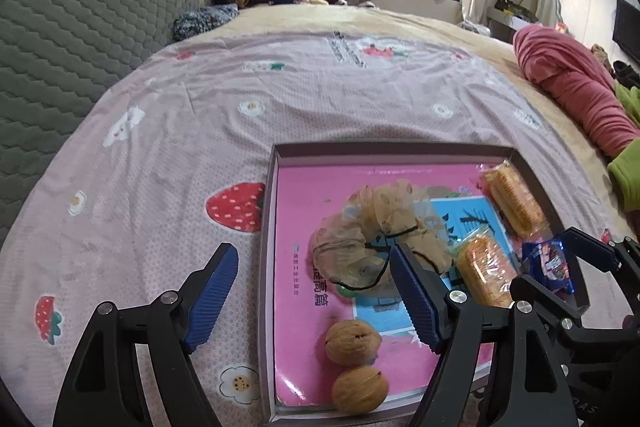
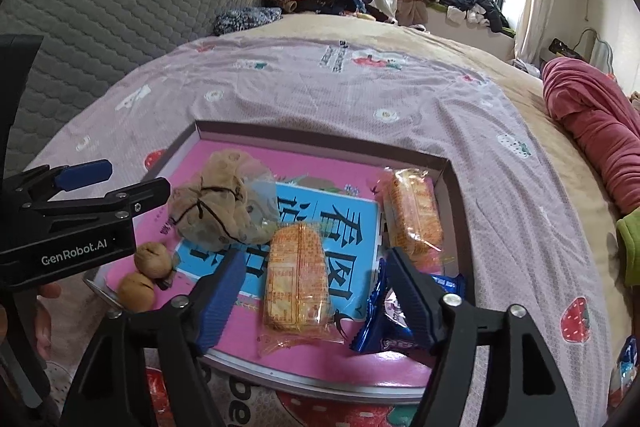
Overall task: Organize objects
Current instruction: 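Open the left tool to drop the walnut while the right tool releases the cake, then withdraw both open tools from the tray toward the egg snack and hair tie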
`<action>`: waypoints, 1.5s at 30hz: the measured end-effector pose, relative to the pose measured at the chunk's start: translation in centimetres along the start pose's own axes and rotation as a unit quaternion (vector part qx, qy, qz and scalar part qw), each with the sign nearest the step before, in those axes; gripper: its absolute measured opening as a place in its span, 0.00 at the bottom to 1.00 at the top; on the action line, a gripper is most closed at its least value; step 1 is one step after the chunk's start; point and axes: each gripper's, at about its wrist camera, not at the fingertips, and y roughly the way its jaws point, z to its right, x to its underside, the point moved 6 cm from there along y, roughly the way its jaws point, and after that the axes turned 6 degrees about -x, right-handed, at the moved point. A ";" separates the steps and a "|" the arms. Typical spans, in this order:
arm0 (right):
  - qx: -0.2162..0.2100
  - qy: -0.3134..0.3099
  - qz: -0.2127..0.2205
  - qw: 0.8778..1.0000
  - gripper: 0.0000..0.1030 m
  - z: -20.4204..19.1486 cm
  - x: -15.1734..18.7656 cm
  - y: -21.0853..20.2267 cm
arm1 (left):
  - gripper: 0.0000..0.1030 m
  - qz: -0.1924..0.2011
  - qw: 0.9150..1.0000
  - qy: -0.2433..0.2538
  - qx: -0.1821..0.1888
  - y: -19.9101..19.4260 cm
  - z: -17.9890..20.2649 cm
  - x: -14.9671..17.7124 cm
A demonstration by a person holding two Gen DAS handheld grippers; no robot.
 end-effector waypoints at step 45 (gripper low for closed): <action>0.038 0.006 0.137 0.990 0.98 -3.8 0.6 -25.0 | 1.00 0.073 0.997 -0.014 -0.037 -24.5 -2.3 5.1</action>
